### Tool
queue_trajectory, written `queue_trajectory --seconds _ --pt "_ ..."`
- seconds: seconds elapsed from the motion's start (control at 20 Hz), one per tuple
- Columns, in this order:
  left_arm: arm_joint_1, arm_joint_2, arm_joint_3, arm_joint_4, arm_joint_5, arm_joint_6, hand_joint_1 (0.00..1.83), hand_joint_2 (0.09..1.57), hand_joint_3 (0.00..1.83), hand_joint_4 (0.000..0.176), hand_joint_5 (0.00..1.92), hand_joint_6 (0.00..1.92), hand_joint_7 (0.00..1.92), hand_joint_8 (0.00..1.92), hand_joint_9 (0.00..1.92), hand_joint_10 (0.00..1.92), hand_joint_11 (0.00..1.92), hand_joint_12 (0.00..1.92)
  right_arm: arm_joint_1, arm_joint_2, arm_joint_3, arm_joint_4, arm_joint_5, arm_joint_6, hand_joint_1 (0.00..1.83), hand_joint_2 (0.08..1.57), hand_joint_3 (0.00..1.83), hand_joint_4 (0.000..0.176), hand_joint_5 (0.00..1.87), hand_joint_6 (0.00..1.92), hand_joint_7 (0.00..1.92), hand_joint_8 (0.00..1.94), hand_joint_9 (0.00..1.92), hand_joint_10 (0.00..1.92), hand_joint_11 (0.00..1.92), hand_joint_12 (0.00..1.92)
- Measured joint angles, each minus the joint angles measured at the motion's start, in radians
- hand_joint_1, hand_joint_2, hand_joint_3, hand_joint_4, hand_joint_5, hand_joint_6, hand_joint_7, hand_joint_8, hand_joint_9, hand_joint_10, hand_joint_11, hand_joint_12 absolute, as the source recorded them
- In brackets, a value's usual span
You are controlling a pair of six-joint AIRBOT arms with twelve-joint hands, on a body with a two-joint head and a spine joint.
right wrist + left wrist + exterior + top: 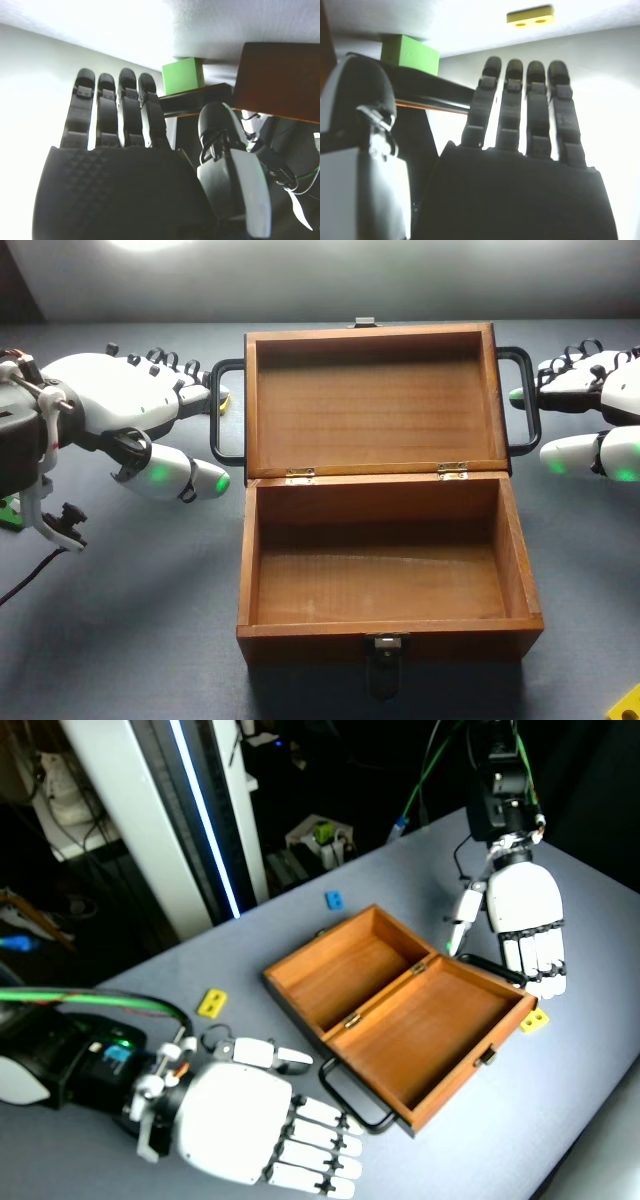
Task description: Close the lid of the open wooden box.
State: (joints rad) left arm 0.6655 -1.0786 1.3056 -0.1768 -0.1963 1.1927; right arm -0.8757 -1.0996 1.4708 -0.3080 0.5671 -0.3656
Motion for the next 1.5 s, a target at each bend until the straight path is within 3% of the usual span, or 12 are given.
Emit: queue_trajectory --seconds 0.35,0.5,0.6,0.75,1.0,1.15,1.5 --pt "0.013 0.039 -0.05 -0.019 -0.059 0.004 0.0 1.23 0.0 0.0 0.0 0.0 0.0 0.0 0.0 0.0 0.03 0.01 0.0 0.006 -0.013 0.002 0.012 0.011 0.0 1.33 0.0 0.0 0.19 0.0 0.15 0.0 0.03 0.0 0.06 0.0" --pt "0.016 0.041 -0.054 -0.019 -0.082 0.004 0.0 1.21 0.0 0.0 0.0 0.0 0.01 0.0 0.0 0.0 0.03 0.01 0.0 0.019 -0.023 0.014 0.026 0.011 0.0 1.36 0.0 0.014 0.18 0.0 0.15 0.0 0.02 0.0 0.04 0.0" --pt "0.025 0.053 -0.071 -0.022 -0.092 0.004 0.0 1.2 0.0 0.0 0.0 0.0 0.0 0.0 0.0 0.0 0.02 0.01 0.0 0.022 -0.028 0.026 0.034 0.011 0.0 1.37 0.01 0.0 0.21 0.01 0.19 0.02 0.06 0.01 0.06 0.01" --pt "0.037 0.077 -0.099 -0.018 -0.122 0.003 0.0 1.21 0.0 0.0 0.0 0.0 0.0 0.0 0.0 0.0 0.0 0.0 0.0 0.029 -0.045 0.033 0.043 0.011 0.0 1.37 0.01 0.0 0.21 0.01 0.19 0.01 0.04 0.01 0.06 0.01" --pt "0.075 0.113 -0.15 -0.001 -0.19 -0.038 0.0 1.22 0.01 0.0 0.0 0.0 0.0 0.0 0.0 0.0 0.0 0.0 0.0 0.037 -0.073 0.032 0.077 0.012 0.0 1.37 0.0 0.0 0.2 0.0 0.19 0.01 0.05 0.01 0.07 0.01" --pt "0.1 0.143 -0.18 0.04 -0.249 -0.108 0.0 1.23 0.01 0.0 0.0 0.0 0.0 0.0 0.0 0.0 0.0 0.0 0.0 0.044 -0.089 0.032 0.096 0.013 0.0 1.39 0.01 0.0 0.21 0.0 0.18 0.0 0.04 0.0 0.05 0.0" --pt "0.156 0.203 -0.252 0.047 -0.38 -0.139 0.0 1.35 0.01 0.0 0.0 0.0 0.0 0.0 0.02 0.01 0.0 0.0 -0.005 0.063 -0.129 0.034 0.159 0.015 0.0 1.39 0.0 0.0 0.22 0.0 0.21 0.01 0.06 0.01 0.08 0.01"
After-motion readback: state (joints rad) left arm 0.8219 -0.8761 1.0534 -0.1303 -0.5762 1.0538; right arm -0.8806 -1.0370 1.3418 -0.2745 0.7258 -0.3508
